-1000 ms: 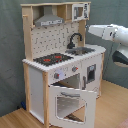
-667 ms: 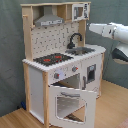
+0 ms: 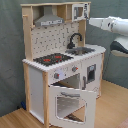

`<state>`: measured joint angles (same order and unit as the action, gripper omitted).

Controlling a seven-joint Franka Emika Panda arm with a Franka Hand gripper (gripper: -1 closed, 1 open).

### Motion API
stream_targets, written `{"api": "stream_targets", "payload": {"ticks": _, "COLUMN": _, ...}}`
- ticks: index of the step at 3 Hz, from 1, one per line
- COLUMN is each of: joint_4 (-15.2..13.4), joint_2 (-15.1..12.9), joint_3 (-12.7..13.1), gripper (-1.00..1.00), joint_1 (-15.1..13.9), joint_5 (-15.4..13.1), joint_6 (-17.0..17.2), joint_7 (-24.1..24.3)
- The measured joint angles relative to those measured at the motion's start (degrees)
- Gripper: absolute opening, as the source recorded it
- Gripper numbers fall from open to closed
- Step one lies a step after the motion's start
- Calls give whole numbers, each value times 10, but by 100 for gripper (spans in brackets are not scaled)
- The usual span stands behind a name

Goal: Play with the kitchen

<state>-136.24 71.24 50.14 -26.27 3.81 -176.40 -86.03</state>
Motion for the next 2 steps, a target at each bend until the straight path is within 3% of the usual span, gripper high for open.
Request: {"api": "stream_targets", "payload": {"ticks": 2, "joint_4": 6, "joint_2": -85, "joint_3": -14, "gripper": 100, "joint_1": -9, "joint_5": 0, "joint_6": -46, "joint_7": -66}}
